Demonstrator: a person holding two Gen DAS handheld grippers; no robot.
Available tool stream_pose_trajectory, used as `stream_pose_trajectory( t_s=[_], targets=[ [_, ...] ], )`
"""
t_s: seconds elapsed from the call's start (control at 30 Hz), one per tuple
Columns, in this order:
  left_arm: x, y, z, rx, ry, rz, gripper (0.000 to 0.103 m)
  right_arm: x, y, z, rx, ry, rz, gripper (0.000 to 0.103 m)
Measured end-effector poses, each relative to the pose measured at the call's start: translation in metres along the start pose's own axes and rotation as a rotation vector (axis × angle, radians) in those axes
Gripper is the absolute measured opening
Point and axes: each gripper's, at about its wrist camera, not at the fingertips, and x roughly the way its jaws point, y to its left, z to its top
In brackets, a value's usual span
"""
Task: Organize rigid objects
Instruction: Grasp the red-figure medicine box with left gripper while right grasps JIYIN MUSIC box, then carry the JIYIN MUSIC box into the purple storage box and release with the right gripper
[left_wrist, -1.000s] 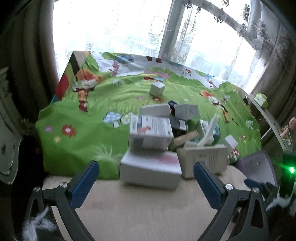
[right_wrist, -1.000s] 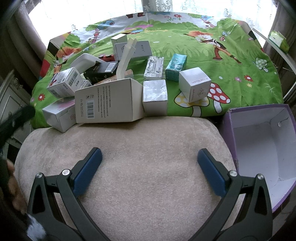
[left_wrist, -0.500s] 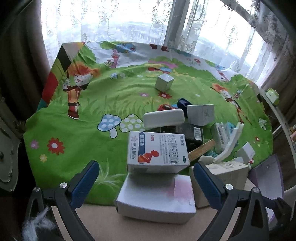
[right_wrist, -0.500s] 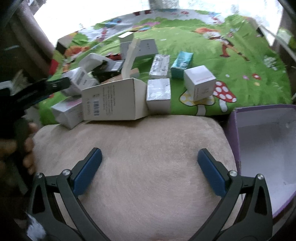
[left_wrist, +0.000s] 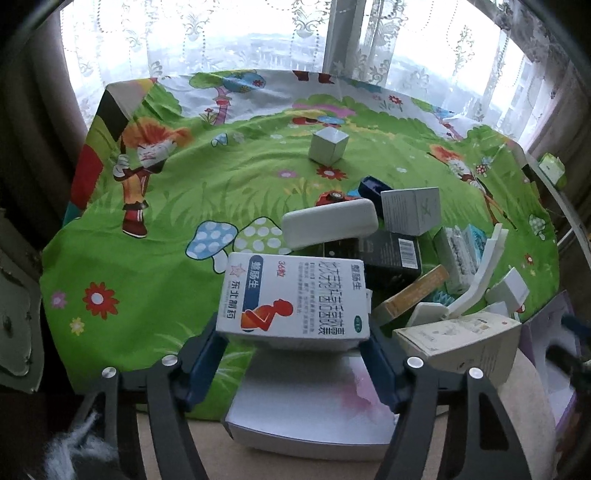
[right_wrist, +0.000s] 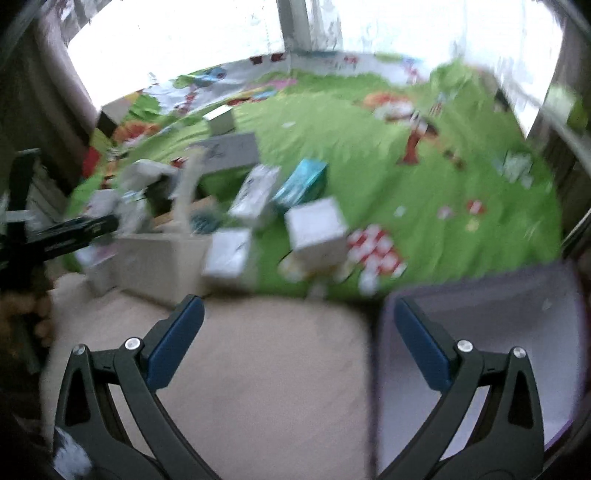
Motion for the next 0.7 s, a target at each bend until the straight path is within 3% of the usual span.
stream_pose_trajectory(
  t_s=[0.2,0.4,0.5,0.6,0.67,0.7],
  targets=[
    [-0.007,-0.003,0.000,0.009,-0.031,0.025,0.070,0.026,-0.011,0.019,-0.051,-0.014,-0.067,0.102],
    [-0.020,-0.009,-0.004,0.019,-0.068,0.080,0.070,0.054,-0.010,0.025,-0.098,0.029,-0.061,0.089],
    [-0.026,-0.013,-0.007,0.023,-0.083,0.101,0.070,0.063,-0.009,0.029,-0.108,0.038,-0.063,0.087],
    [-0.032,-0.018,-0.008,0.024,-0.099,0.122,0.070,0.070,-0.009,0.032,-0.115,0.052,-0.061,0.074],
    [-0.034,-0.021,-0.009,0.023,-0.102,0.128,0.070,0.076,-0.010,0.033,-0.112,0.071,-0.054,0.052],
    [-0.036,-0.022,-0.010,0.025,-0.104,0.130,0.070,0.078,-0.011,0.032,-0.109,0.079,-0.047,0.046]
  ],
)
